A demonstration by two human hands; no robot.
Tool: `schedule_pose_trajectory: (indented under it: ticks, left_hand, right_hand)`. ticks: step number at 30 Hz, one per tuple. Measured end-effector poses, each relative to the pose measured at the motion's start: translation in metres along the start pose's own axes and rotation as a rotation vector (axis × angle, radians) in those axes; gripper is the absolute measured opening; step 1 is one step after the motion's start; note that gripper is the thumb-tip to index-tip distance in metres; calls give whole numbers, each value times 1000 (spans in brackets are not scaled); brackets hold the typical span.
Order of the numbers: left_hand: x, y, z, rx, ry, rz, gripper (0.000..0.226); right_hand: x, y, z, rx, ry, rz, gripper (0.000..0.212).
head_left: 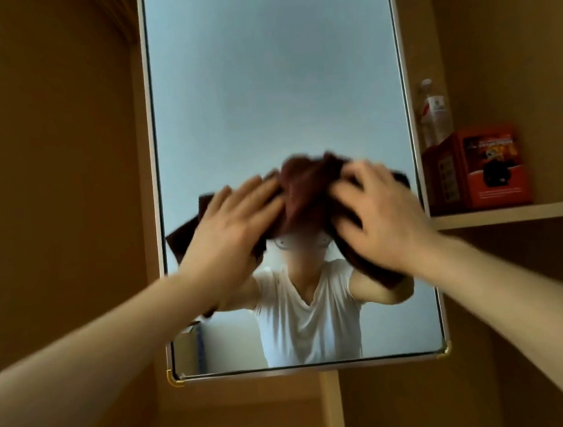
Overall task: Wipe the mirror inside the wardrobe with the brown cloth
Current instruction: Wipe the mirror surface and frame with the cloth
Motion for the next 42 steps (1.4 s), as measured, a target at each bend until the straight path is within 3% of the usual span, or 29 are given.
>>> schedule_pose_trajectory:
  ticks: [6,9,11,15,18,20,23,26,32,35,39,42]
  left_hand:
    - [84,-50,128,-215,-500,-85,43]
    - [81,-44,112,-199,-555,-95,40]
    - [68,-35,80,-132,-501,-71,39]
    - [29,-8,-15,9,-151,-66,59]
    - [20,12,-75,85,86,-57,67]
    - [22,15,-89,119,151,-46,68]
    - [34,3,-71,128,72,-45,66]
    - [57,-13,-34,125,-133,-27,40]
    - [132,-56,58,-69,-527,46,43]
    - [136,-55,57,-46,-611,62,35]
    - [96,-31,-3,61,-450,57,28]
    - [56,-8,-61,107,-197,21,47]
  right_hand:
    - [-55,-43,153,-468,358,-63,39]
    - [-48,-39,148,-463,434,-72,35]
    - [-30,-29,117,-361,398,-46,33]
    - [29,10,30,-125,159,27,37]
    - [68,32,-22,-73,-48,-17,38]
    - [74,34,-31,-68,-116,-17,39]
    - [67,30,-6,-38,-123,-18,37]
    - [45,18,48,-78,-28,-7,35]
    - [7,-11,172,-473,179,-29,32]
    - [9,-14,175,-572,261,-9,33]
    - [33,12,104,-336,178,97,30]
    - [66,31,40,-165,-22,131,37]
Point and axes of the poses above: each hand's wrist, its own z-axis away from the middle knuckle, its own y-axis out of the back of the hand, x = y × z, the point moved 8 cm from there along -z, towards the middle knuckle, and after that the axes turned 1 degree about -y, right-handed, at the moved point
